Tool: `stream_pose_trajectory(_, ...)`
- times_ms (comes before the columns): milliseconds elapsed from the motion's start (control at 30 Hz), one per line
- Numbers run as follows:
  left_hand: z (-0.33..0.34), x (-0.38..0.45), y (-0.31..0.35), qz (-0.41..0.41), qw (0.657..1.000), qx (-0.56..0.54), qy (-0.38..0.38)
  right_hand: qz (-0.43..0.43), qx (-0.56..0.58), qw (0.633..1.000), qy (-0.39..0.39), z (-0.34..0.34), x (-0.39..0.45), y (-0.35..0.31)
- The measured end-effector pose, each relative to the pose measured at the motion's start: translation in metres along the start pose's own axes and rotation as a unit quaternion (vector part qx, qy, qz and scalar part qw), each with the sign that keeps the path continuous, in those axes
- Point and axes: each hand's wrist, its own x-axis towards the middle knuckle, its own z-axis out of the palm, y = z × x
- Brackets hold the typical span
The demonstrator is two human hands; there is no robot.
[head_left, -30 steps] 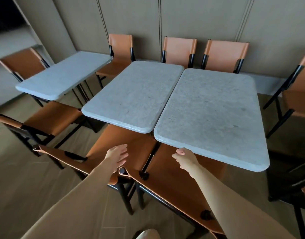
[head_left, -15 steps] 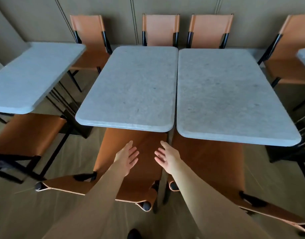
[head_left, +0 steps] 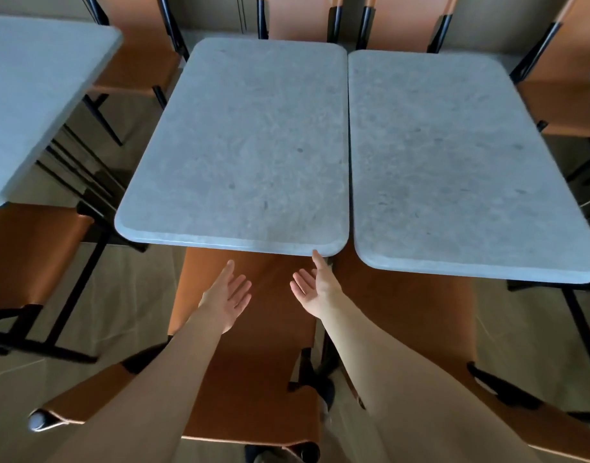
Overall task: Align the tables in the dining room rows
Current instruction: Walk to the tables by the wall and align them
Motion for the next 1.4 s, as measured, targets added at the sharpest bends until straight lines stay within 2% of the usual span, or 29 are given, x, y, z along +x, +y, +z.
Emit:
stream_pose_trajectory(267,0.041,0.073,0.018,-0.022,0.998,-0.051,0.026,-0.005,0.050,0.999,0.020,0.027,0.064,-0.023)
stream_pose_trajectory(400,0.055,0.100,0.024,-0.014,0.997,-0.054,0.051,-0.015,0.127,0.991,0.042,0.027,0.092,-0.026)
stream_pose_trajectory(633,0.081,0.135,0.036,-0.036,0.987,-0.155,0.025,-0.030,0.243,0.970,-0.003,0.040,0.108,-0.022)
stream_pose_trajectory(933,0.079,0.137,0.032,-0.022,0.987,-0.156,0.029,0.000,0.194,0.980,-0.049,0.030,0.110,-0.029)
stream_pose_trajectory(1400,0.078,0.137,0.035,-0.016,0.990,-0.137,0.030,-0.033,0.148,0.982,-0.110,0.021,0.118,-0.029)
